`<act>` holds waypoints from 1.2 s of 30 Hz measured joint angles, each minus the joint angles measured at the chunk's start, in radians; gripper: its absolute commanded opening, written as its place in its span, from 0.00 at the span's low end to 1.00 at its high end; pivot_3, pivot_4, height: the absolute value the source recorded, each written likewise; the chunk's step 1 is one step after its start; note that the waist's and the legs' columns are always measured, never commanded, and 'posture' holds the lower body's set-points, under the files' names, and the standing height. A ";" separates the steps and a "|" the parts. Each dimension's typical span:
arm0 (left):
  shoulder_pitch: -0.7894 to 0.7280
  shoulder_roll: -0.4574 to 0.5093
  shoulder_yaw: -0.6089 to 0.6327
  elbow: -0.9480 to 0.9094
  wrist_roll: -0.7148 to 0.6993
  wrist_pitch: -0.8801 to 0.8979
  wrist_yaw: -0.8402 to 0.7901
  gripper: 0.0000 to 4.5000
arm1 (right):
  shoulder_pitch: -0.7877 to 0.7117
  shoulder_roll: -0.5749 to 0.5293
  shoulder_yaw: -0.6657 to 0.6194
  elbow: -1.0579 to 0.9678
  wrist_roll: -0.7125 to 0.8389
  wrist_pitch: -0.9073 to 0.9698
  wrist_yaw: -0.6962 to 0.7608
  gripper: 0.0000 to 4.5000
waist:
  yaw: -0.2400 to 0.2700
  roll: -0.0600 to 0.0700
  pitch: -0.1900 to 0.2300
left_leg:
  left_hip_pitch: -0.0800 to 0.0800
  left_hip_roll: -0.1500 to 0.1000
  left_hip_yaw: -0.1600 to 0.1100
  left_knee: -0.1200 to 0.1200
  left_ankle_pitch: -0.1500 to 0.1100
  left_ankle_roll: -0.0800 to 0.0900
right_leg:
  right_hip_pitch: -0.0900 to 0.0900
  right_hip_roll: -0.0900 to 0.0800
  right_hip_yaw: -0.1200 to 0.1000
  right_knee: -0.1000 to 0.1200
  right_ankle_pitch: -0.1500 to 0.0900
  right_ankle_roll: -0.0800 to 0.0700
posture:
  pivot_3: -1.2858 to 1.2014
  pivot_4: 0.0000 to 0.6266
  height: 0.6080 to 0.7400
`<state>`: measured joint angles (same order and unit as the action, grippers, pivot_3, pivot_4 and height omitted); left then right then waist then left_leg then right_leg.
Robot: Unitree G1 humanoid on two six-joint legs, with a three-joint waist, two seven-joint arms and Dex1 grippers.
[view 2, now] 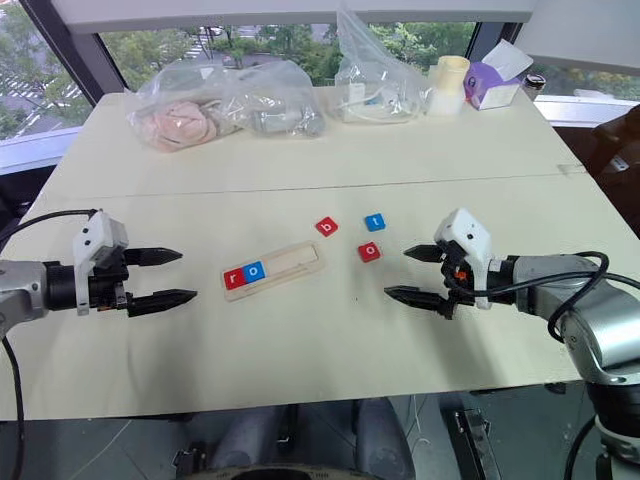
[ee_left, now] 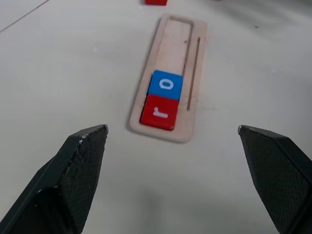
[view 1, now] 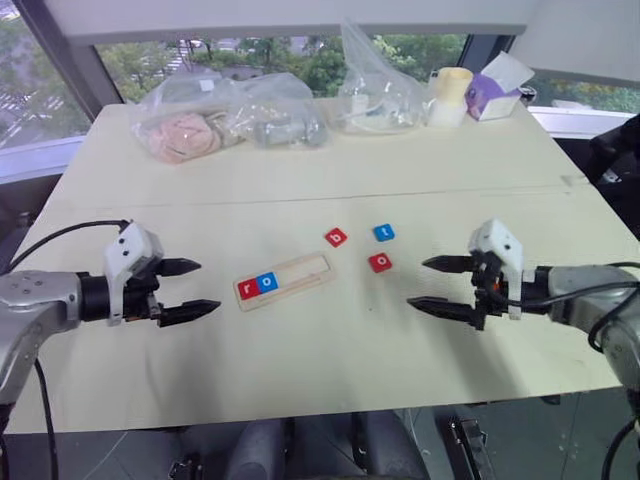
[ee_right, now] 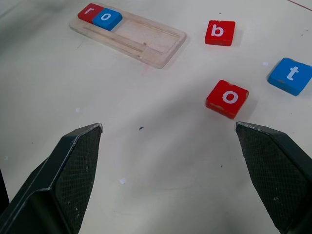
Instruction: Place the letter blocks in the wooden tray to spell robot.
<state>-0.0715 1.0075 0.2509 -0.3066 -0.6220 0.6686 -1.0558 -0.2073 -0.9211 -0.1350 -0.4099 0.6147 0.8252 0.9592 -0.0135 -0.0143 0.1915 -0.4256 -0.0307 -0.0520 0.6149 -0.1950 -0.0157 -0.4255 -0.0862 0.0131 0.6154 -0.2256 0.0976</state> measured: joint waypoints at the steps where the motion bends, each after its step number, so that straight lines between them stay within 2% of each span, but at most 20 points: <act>1: 0.000 -0.010 0.000 -0.008 -0.015 0.013 -0.001 1.00 | -0.001 0.004 0.000 -0.001 0.002 0.001 -0.009 0.99 | 0.002 0.000 0.000 | 0.000 0.000 0.000 0.000 0.000 0.000 | 0.000 0.000 0.000 0.000 0.000 0.000 | 0.52 0.24 1.00; 19: -0.060 -0.020 -0.035 0.020 0.021 -0.017 0.004 1.00 | -0.011 0.045 0.016 0.000 -0.003 -0.003 -0.071 0.99 | 0.005 0.000 0.000 | 0.000 0.000 0.000 0.001 0.000 0.000 | 0.000 0.003 0.000 0.000 0.000 0.000 | 0.52 0.24 1.00; 22: -0.102 -0.024 -0.090 0.044 0.063 -0.060 -0.015 1.00 | -0.014 0.048 0.022 -0.002 -0.002 -0.003 -0.075 0.99 | 0.005 0.000 0.000 | 0.000 0.000 0.001 0.001 0.000 0.000 | 0.000 0.003 0.000 0.000 0.000 0.000 | 0.52 0.24 1.00; 30: -0.287 -0.142 -0.330 0.179 0.218 -0.174 -0.055 1.00 | -0.031 0.112 0.080 -0.033 -0.002 0.008 -0.118 0.99 | 0.004 0.000 0.000 | 0.000 0.000 0.001 0.001 0.000 0.000 | 0.000 0.005 0.000 0.001 0.000 0.000 | 0.52 0.24 1.00; 36: -0.352 -0.205 -0.444 0.290 0.351 -0.279 -0.061 1.00 | -0.024 0.122 0.121 -0.194 0.047 0.081 -0.166 0.99 | 0.003 0.000 0.000 | 0.000 0.000 0.000 0.001 0.000 0.000 | 0.000 0.005 0.000 0.001 0.000 0.000 | 0.52 0.24 1.00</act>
<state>-0.4233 0.8025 -0.1927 -0.0171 -0.2712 0.3900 -1.1172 -0.2312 -0.7987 -0.0144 -0.6041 0.6614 0.9060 0.7934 -0.0109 -0.0146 0.1915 -0.4256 -0.0303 -0.0518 0.6158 -0.1948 -0.0154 -0.4253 -0.0813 0.0131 0.6166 -0.2252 0.0977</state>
